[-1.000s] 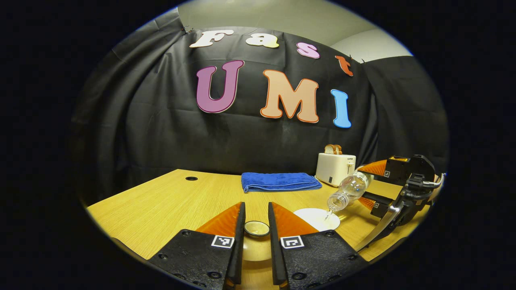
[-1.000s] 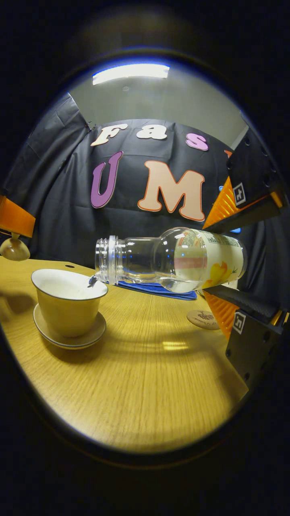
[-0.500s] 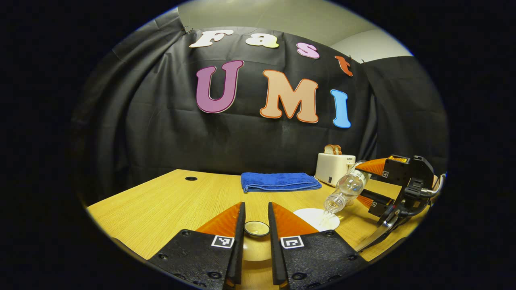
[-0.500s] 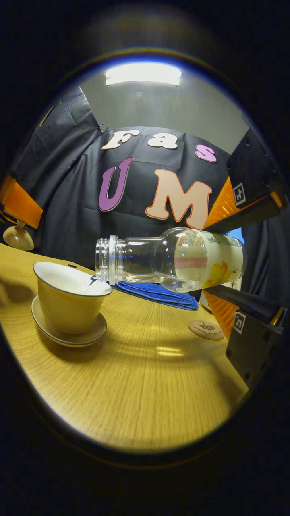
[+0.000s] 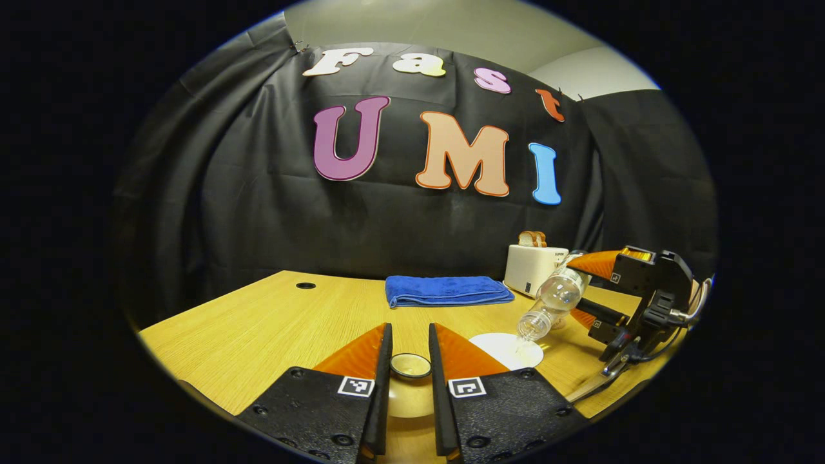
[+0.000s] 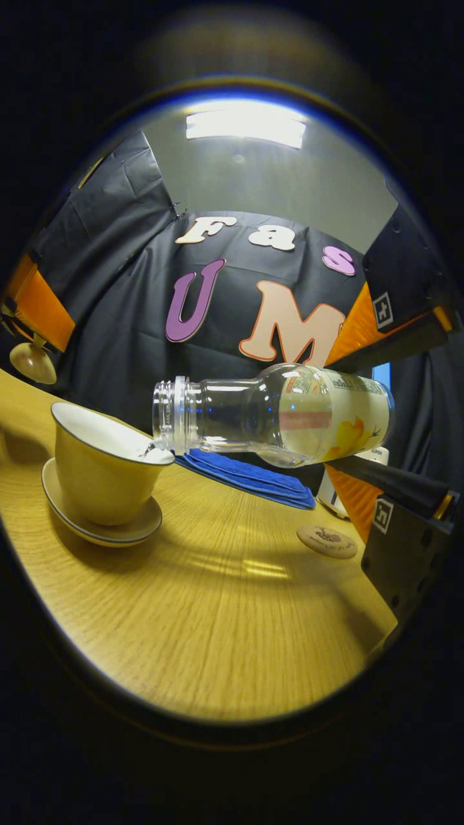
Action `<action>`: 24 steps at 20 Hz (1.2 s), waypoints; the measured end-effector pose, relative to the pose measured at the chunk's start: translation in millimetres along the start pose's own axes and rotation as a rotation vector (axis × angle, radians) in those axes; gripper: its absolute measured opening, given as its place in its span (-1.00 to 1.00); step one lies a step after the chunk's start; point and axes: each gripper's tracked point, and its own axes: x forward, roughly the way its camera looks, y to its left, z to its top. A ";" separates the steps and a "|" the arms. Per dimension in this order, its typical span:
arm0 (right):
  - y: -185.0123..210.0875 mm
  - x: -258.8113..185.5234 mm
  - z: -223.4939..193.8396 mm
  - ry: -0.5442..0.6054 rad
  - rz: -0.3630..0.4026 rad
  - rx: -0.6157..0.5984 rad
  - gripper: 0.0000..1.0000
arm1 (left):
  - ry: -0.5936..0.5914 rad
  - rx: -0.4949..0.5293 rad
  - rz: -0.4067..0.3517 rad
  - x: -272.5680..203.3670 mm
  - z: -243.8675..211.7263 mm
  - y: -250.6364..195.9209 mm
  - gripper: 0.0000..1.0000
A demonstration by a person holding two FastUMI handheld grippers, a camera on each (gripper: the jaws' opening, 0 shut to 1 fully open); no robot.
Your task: Open the teacup lid with one hand, grasp the water bottle and pour water into the teacup with the other hand; after pouring, place the water bottle on the coaster and then close the teacup lid.
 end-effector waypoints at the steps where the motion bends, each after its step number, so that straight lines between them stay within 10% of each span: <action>1: 1.6 -1.3 1.4 -0.007 -0.005 -0.006 0.58 | 0.001 0.001 0.000 -0.8 -0.2 0.2 -0.46; 17: -4.5 -6.9 8.6 -0.052 -0.073 -0.090 0.58 | 0.001 0.002 0.002 -0.1 -0.3 0.7 -0.46; 24: 6.9 9.2 -16.8 0.034 0.110 0.205 0.55 | 0.001 0.016 0.004 -0.8 -0.1 0.0 -0.46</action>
